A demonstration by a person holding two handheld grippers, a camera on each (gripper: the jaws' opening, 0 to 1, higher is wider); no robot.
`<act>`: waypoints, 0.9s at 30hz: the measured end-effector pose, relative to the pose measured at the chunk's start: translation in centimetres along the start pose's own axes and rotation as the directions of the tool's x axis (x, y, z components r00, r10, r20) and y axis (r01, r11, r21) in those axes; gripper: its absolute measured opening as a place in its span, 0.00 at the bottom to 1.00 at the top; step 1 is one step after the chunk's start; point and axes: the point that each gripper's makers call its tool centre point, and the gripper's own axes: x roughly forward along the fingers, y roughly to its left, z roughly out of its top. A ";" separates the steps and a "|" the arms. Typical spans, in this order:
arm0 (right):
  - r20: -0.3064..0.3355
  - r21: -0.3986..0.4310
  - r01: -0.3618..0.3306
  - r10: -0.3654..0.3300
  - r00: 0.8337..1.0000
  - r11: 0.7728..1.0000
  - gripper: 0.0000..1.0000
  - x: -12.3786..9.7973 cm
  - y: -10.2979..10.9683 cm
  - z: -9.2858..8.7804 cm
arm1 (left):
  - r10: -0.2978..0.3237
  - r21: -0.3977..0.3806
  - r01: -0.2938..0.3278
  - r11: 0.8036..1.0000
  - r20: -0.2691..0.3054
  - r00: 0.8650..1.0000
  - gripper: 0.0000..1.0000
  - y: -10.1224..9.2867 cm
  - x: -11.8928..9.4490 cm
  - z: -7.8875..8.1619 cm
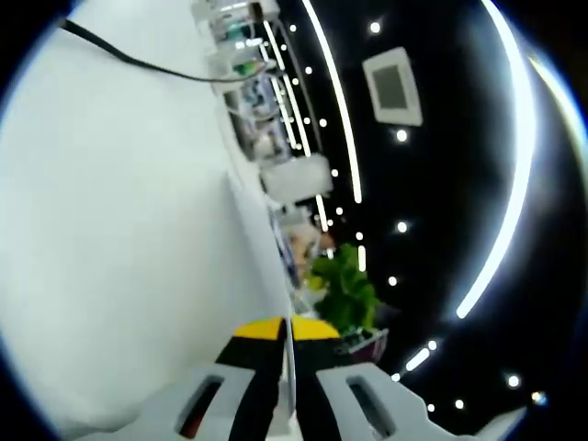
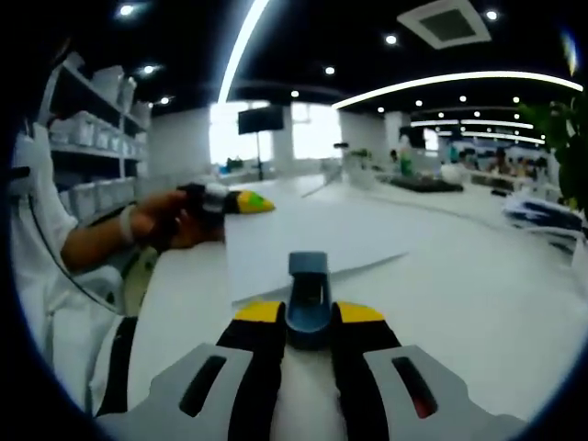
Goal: Pick up the paper insert the paper into the punch align the paper edges press the punch to punch holes
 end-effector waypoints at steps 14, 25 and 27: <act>-0.001 -0.025 -0.056 0.056 0.998 0.998 0.23 0.3 1.4 0.0 | 0.008 0.030 -0.008 1.000 -0.003 1.000 0.04 -0.1 -0.2 -0.4; -0.003 -0.042 -0.094 0.094 0.996 0.995 0.23 0.3 2.2 0.0 | 0.013 0.047 -0.012 0.999 -0.005 1.000 0.04 -0.2 -0.3 -0.6; -0.004 -0.043 -0.105 0.105 0.994 0.994 0.23 0.3 2.5 0.0 | 0.014 0.053 -0.014 0.998 -0.007 1.000 0.04 -0.2 -0.3 -0.6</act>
